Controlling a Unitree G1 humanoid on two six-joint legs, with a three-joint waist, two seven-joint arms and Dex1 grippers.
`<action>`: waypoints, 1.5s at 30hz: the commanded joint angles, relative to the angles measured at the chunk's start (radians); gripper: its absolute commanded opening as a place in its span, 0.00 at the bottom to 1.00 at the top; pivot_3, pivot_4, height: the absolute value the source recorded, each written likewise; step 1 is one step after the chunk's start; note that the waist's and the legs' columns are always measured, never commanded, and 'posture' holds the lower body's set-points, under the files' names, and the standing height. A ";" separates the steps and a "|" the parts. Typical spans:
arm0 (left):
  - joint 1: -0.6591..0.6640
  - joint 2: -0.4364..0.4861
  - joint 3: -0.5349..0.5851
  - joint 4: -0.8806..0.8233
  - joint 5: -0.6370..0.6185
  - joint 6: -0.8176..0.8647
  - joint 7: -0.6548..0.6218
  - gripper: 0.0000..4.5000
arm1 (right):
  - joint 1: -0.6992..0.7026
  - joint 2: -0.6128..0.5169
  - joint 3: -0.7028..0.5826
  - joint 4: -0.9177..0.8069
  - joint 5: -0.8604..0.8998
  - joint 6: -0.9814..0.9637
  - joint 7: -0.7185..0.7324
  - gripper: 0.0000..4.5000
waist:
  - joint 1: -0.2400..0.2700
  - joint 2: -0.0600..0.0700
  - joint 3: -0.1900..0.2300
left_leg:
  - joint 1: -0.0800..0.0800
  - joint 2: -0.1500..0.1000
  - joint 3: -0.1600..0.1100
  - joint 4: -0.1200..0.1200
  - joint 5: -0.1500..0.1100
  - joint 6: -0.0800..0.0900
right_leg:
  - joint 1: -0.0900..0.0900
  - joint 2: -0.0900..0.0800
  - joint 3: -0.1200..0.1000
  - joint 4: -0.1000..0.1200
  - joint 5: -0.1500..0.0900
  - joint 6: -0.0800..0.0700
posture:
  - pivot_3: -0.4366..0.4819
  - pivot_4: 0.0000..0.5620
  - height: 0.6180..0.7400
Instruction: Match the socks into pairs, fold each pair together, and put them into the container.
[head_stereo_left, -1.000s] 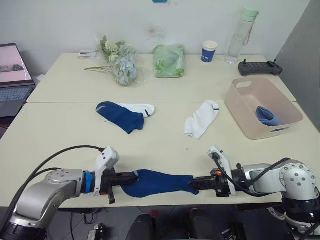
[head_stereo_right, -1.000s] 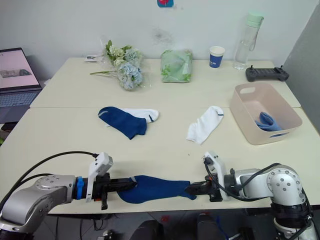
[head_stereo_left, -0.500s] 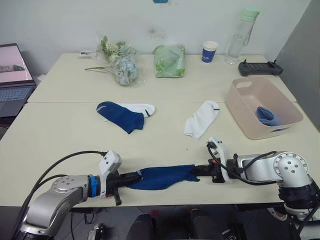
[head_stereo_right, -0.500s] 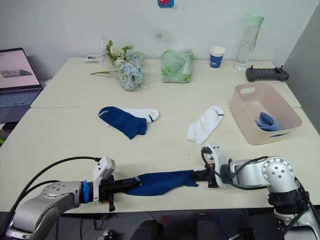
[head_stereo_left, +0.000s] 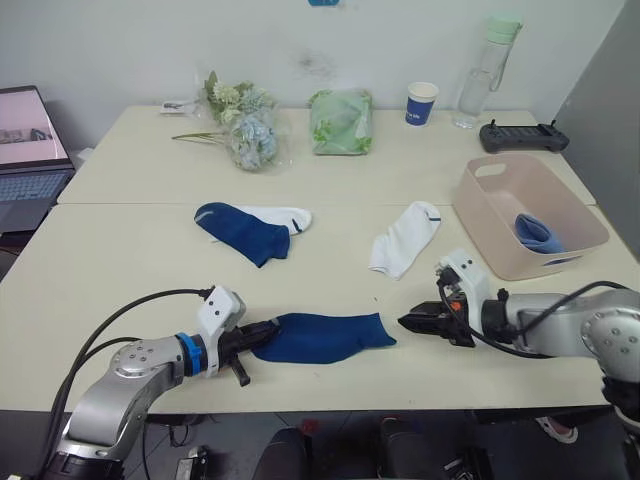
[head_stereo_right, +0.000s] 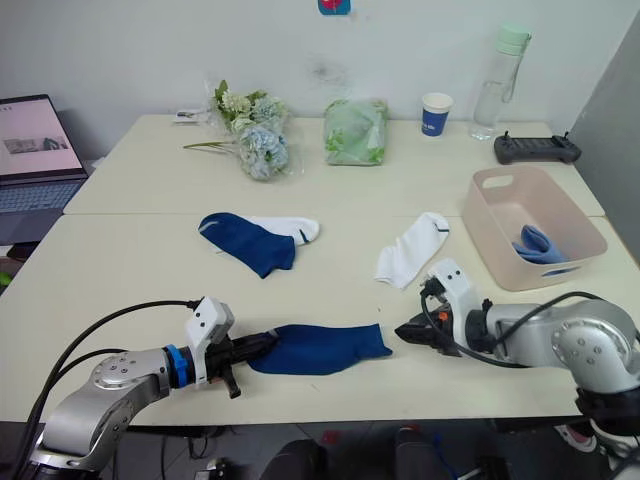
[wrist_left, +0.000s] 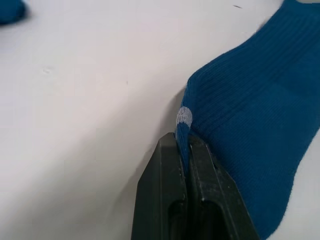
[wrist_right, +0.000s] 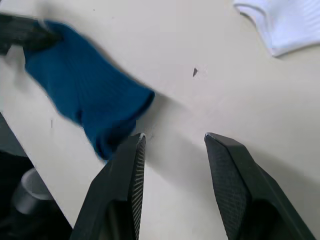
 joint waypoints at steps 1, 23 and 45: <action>-0.026 -0.011 0.000 -0.021 0.018 -0.012 0.022 0.00 | 0.067 0.049 -0.002 -0.068 -0.082 -0.092 0.024 0.45 | 0.000 0.000 0.000 | -0.001 0.000 0.000 0.000 0.000 0.000 | -0.001 0.000 0.000 0.000 0.000 0.000 | 0.48 0.27 1.00; -0.036 0.013 -0.012 -0.069 0.016 0.042 -0.014 0.00 | 0.077 0.457 0.006 0.075 -0.338 -0.118 -0.093 0.87 | -0.005 0.000 0.000 | -0.001 0.000 0.001 0.001 0.000 0.000 | -0.002 0.000 0.001 0.001 0.001 0.000 | 0.48 0.27 1.00; 0.123 0.120 0.036 -0.062 -0.076 -0.022 -0.231 0.00 | 0.199 0.408 -0.063 -0.099 -0.177 0.058 -0.009 0.01 | -0.007 0.000 0.000 | 0.000 0.000 0.001 0.000 0.000 0.000 | -0.002 0.000 0.001 0.001 0.001 0.000 | 0.48 0.27 1.00</action>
